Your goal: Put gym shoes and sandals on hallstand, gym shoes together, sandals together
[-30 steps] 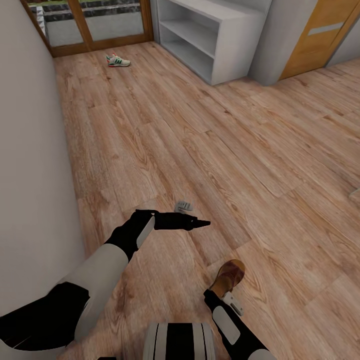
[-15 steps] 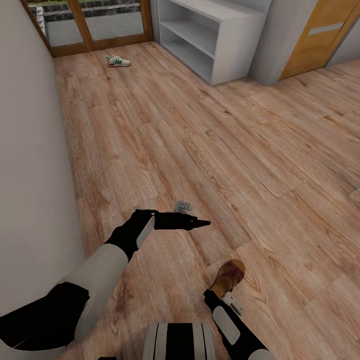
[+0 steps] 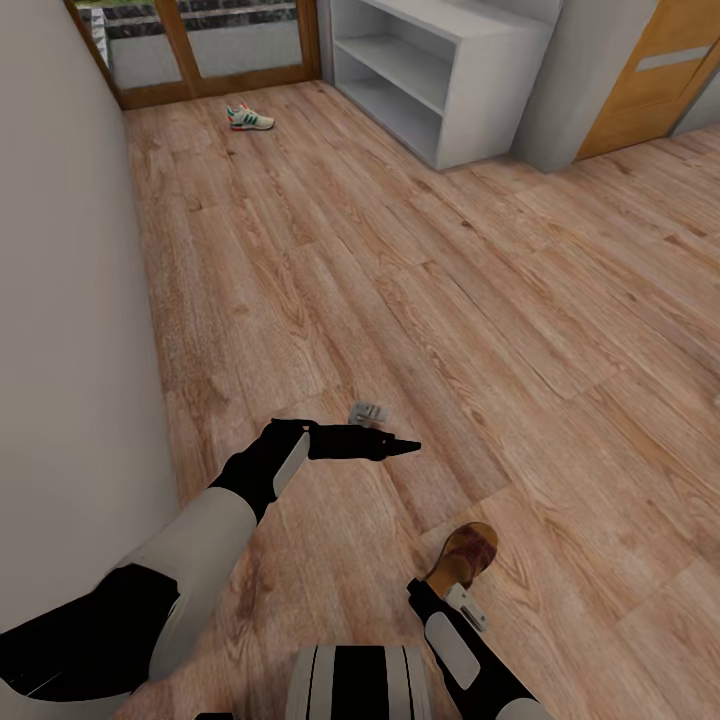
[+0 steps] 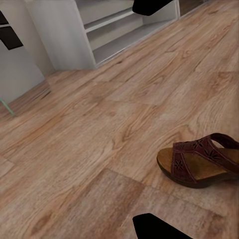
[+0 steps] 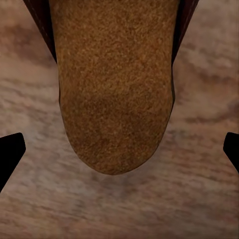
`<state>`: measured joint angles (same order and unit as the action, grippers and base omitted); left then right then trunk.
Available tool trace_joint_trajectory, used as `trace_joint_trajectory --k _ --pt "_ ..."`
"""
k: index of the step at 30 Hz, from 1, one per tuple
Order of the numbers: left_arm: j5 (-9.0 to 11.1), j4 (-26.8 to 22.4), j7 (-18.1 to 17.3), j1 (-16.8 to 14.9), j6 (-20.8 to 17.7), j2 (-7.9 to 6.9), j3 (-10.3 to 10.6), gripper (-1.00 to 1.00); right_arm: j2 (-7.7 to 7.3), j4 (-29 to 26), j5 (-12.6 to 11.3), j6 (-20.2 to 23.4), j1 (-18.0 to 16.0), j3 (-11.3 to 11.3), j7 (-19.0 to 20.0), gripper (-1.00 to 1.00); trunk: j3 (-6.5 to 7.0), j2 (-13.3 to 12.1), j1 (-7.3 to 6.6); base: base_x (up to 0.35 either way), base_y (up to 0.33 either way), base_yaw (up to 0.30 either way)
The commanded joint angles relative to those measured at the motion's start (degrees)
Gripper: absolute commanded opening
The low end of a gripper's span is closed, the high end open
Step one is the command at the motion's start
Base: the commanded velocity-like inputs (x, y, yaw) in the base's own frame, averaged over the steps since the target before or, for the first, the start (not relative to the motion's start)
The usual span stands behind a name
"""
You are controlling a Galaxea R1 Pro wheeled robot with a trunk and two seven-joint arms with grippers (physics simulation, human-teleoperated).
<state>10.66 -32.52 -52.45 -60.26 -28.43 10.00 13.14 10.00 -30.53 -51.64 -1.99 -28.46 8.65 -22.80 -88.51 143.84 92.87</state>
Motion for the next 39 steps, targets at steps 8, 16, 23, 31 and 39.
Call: trace_joint_trajectory --k 8,16,23,31,39 --pt "0.33 0.0 -0.02 -0.02 -0.49 0.0 -0.03 1.0 0.0 -0.05 -0.39 -0.21 -0.01 0.14 -0.31 1.0 -0.04 0.01 -0.01 0.003 0.0 0.005" --pt "0.33 0.02 -0.02 -0.03 -0.49 0.0 0.0 1.0 0.0 -0.05 -0.39 -0.21 -0.01 0.14 -0.31 1.0 -0.04 0.01 -0.01 0.113 0.0 0.001" --pt "0.33 0.08 -0.02 -0.02 -0.49 0.0 -0.02 1.0 0.0 -0.05 -0.4 -0.21 -0.01 0.14 -0.31 1.0 -0.04 0.01 -0.01 0.034 0.0 0.0" --pt "0.33 0.14 -0.02 0.03 -0.49 0.0 -0.04 1.0 0.0 -0.05 -0.42 -0.21 -0.01 0.14 -0.31 1.0 -0.04 0.01 -0.01 0.004 0.0 0.0" --pt "0.33 0.09 -0.02 0.05 -0.49 0.0 0.0 1.0 0.0 -0.05 -0.44 -0.21 -0.01 0.14 -0.31 1.0 -0.04 0.01 -0.01 0.037 0.0 0.0"
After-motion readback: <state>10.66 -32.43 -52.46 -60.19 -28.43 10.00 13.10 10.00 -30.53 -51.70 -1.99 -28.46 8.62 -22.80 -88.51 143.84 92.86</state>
